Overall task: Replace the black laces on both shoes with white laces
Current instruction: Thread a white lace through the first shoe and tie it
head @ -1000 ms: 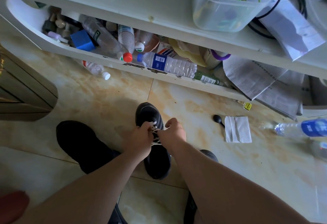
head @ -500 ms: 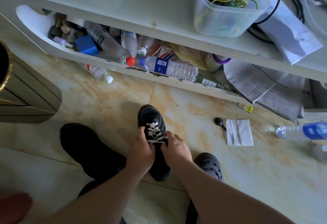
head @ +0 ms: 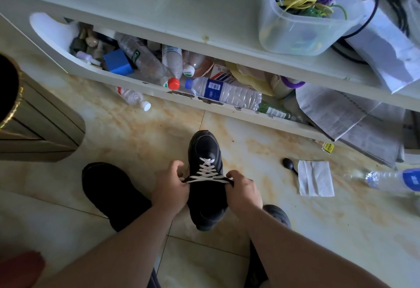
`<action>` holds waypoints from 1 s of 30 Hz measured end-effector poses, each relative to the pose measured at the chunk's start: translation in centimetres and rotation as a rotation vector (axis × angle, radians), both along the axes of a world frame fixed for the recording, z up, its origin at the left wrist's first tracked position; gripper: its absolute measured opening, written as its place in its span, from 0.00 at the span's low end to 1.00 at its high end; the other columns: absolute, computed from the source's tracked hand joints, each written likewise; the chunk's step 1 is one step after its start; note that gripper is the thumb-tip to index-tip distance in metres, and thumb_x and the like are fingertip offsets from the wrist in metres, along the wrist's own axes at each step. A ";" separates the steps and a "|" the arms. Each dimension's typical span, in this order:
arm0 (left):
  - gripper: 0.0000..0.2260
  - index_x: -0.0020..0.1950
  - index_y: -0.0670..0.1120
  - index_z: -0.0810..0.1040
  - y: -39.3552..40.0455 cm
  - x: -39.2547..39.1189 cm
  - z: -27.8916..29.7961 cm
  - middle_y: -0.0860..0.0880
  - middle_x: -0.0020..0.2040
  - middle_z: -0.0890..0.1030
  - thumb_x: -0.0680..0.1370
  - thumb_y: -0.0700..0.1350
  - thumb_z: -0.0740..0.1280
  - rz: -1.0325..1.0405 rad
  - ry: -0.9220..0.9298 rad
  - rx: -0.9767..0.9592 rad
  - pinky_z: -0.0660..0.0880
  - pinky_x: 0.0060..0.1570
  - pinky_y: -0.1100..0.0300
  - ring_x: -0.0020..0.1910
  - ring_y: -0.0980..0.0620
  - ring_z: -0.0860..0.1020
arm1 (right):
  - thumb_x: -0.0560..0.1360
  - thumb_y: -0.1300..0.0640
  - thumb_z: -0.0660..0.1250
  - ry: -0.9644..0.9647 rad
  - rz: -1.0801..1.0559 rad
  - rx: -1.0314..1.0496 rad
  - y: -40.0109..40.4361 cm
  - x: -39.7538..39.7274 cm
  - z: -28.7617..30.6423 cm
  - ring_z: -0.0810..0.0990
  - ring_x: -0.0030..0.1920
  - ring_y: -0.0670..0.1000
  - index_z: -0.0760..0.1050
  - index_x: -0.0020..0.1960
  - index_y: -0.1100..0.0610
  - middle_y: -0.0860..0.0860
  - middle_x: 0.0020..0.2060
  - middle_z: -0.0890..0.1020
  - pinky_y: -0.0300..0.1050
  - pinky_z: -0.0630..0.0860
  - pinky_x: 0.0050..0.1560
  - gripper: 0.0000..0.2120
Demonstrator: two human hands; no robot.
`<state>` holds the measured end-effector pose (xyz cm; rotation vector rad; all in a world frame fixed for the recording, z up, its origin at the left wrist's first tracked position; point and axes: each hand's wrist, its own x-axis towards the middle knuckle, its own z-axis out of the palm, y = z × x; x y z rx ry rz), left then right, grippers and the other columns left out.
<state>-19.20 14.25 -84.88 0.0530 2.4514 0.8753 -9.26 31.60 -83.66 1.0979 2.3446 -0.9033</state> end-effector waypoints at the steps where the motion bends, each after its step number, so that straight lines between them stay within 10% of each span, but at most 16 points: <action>1: 0.13 0.55 0.58 0.73 0.2 0.3 0.4 0.58 0.43 0.79 0.74 0.53 0.73 -0.022 0.042 -0.023 0.77 0.39 0.55 0.41 0.55 0.79 | 0.79 0.52 0.61 -0.003 -0.007 -0.008 -0.1 0.1 -0.1 0.80 0.45 0.54 0.75 0.62 0.41 0.49 0.49 0.83 0.49 0.81 0.42 0.13; 11: 0.15 0.41 0.50 0.77 0.2 2.4 0.5 0.45 0.62 0.76 0.64 0.46 0.81 -0.679 0.674 -0.168 0.72 0.47 0.49 0.51 0.41 0.73 | 0.76 0.51 0.61 0.020 0.001 -0.146 -2.2 -1.3 0.7 0.81 0.50 0.56 0.72 0.62 0.46 0.51 0.51 0.82 0.54 0.82 0.50 0.15; 21: 0.10 0.46 0.50 0.79 0.8 1.8 0.3 0.42 0.67 0.77 0.69 0.44 0.76 -0.786 0.707 -0.310 0.71 0.53 0.42 0.54 0.37 0.75 | 0.75 0.51 0.59 -0.032 -0.013 -0.172 -3.0 -0.6 0.3 0.82 0.44 0.56 0.68 0.59 0.46 0.51 0.46 0.81 0.53 0.82 0.44 0.13; 30: 0.06 0.57 0.51 0.75 1.0 0.1 2.7 0.53 0.48 0.82 0.84 0.52 0.61 -0.641 0.562 0.042 0.77 0.41 0.54 0.42 0.50 0.80 | 0.77 0.50 0.61 -0.073 0.153 -0.126 -2.7 1.1 0.3 0.82 0.44 0.57 0.54 0.74 0.38 0.50 0.44 0.81 0.52 0.81 0.42 0.30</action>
